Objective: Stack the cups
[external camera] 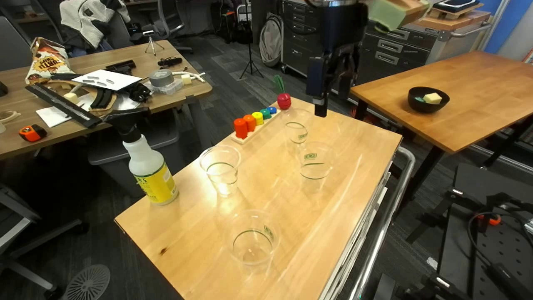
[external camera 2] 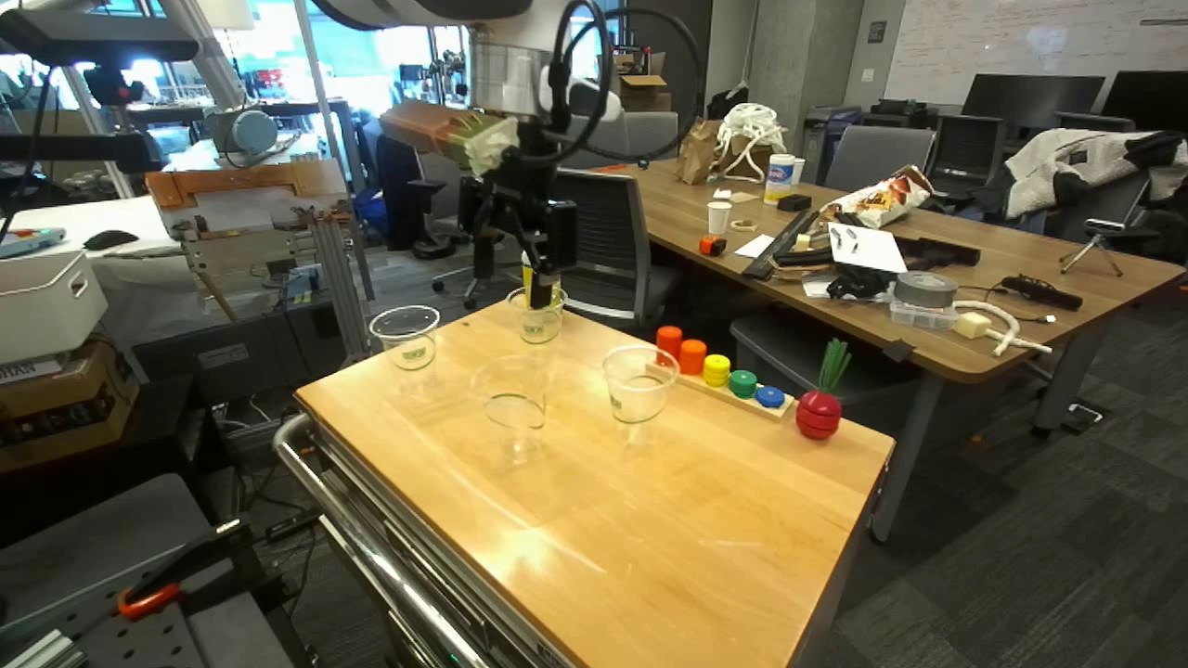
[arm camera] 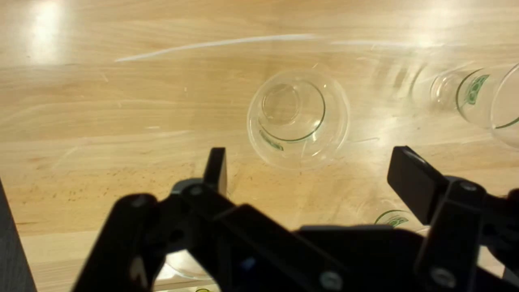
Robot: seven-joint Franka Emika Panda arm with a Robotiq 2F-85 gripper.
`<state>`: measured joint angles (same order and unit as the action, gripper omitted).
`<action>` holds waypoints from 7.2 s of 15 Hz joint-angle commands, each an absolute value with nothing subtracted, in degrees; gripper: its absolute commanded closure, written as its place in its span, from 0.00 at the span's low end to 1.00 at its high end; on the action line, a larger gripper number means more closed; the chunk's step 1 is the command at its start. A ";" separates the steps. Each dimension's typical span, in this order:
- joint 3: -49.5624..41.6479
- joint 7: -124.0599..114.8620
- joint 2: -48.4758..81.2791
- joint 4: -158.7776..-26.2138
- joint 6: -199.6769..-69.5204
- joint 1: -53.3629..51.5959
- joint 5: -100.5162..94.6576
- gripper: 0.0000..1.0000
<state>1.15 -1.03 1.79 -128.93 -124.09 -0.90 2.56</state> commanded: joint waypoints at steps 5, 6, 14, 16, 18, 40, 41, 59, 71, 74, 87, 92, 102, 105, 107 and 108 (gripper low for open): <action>-1.73 -1.97 13.31 -117.74 -127.70 1.42 2.04 0.00; -2.16 -2.21 13.69 -117.27 -128.38 1.73 1.78 0.00; -3.73 -1.25 19.38 -114.24 -126.59 4.54 3.20 0.00; -3.74 -1.20 21.37 -113.66 -126.41 5.01 3.38 0.00; -3.50 -0.85 23.38 -112.93 -127.06 5.54 4.18 0.00; -3.09 -2.09 29.46 -107.55 -128.06 6.38 8.73 0.95; -2.91 -1.76 29.27 -107.60 -127.56 6.44 8.80 0.93; -1.94 -5.11 0.23 -122.38 -108.59 2.78 12.18 0.95; -1.37 2.73 6.41 -125.17 -115.54 2.12 16.22 0.96; -1.20 4.09 8.84 -124.70 -118.75 2.26 16.94 0.96; -1.48 3.70 9.91 -126.39 -120.49 2.26 13.48 0.61; -1.60 3.37 9.89 -127.09 -121.36 2.33 12.97 0.21; -2.12 1.52 13.64 -127.88 -125.78 2.38 10.05 0.00; -2.08 1.46 15.87 -127.21 -127.50 2.59 10.61 0.00; -2.05 0.99 17.35 -126.52 -128.94 2.67 11.00 0.00; -2.05 0.68 18.01 -126.25 -129.73 2.69 10.99 0.00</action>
